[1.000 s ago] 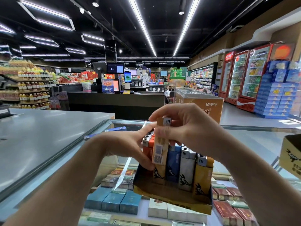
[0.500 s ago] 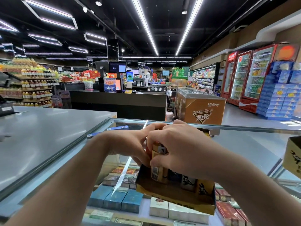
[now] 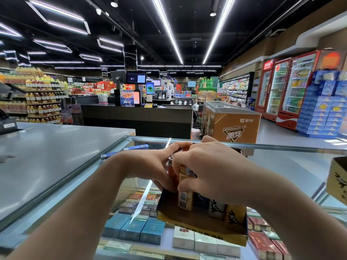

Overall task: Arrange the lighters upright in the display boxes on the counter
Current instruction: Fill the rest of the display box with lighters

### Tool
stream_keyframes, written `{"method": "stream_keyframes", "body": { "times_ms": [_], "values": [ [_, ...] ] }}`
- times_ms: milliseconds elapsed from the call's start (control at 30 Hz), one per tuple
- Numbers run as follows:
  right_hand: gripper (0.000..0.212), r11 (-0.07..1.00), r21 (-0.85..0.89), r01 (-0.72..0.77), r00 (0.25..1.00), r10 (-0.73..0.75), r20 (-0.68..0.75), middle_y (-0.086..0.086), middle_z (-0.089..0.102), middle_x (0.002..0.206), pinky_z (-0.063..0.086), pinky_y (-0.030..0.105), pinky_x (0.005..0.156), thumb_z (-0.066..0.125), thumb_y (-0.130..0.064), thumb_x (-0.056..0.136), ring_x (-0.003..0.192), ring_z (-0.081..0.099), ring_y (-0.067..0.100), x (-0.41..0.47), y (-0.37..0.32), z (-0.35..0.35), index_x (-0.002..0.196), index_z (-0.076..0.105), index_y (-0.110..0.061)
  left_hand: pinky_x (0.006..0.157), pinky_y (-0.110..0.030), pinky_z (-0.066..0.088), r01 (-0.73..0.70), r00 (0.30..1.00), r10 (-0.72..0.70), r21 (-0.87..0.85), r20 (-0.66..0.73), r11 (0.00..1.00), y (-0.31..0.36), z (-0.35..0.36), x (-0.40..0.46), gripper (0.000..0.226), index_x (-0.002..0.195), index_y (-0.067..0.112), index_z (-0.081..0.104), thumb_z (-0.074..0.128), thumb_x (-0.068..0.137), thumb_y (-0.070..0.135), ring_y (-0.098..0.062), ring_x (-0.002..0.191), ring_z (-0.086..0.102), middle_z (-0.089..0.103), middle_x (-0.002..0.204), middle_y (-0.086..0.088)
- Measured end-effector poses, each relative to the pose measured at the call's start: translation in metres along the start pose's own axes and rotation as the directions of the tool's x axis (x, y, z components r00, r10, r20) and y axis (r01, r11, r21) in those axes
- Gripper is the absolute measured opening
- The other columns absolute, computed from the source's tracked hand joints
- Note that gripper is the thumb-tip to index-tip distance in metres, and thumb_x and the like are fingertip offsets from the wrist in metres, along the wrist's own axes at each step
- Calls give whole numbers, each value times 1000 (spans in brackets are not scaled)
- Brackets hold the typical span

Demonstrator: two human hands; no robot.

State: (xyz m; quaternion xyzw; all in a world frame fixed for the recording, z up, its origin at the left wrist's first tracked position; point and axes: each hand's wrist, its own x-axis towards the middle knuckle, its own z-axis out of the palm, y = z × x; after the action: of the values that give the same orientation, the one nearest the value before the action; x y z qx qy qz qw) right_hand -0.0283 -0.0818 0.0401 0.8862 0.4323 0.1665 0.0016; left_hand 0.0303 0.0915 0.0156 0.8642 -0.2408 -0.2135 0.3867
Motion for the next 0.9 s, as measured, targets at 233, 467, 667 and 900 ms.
{"method": "stream_keyframes", "body": {
  "times_ms": [233,467,667,900],
  "values": [
    [19,997,70,30,999,-31,9,-19,42,75,20,12,70,63,-43,82,70,34,-2,0,1,8,99,61,-34,87,-45,53,4,1000,-4,-21,-16,1000,1,1,-1,108,137,54,15,72,69,-7,-25,109,59,48,129,-5],
    [29,903,424,-70,992,20,121,-55,39,79,41,8,57,67,-22,83,76,44,-23,-4,10,-5,106,62,-37,90,-49,51,-15,1000,16,-24,19,1000,1,-1,0,102,138,46,18,71,71,-9,-25,108,61,57,123,-8],
    [19,830,557,-21,999,42,-25,-19,55,63,40,14,55,74,-22,76,57,49,-2,-6,18,-10,94,67,-28,91,-41,51,-16,999,16,5,30,1000,0,-1,0,81,128,38,34,74,70,-3,-18,104,62,60,117,-6],
    [28,704,710,11,995,65,-80,-8,48,57,32,17,47,73,-36,72,51,40,2,-7,21,-11,70,54,-15,86,-40,54,-26,999,28,-65,22,998,-2,-1,1,95,108,66,27,72,68,-8,-18,101,64,59,117,-6]
  ]
}}
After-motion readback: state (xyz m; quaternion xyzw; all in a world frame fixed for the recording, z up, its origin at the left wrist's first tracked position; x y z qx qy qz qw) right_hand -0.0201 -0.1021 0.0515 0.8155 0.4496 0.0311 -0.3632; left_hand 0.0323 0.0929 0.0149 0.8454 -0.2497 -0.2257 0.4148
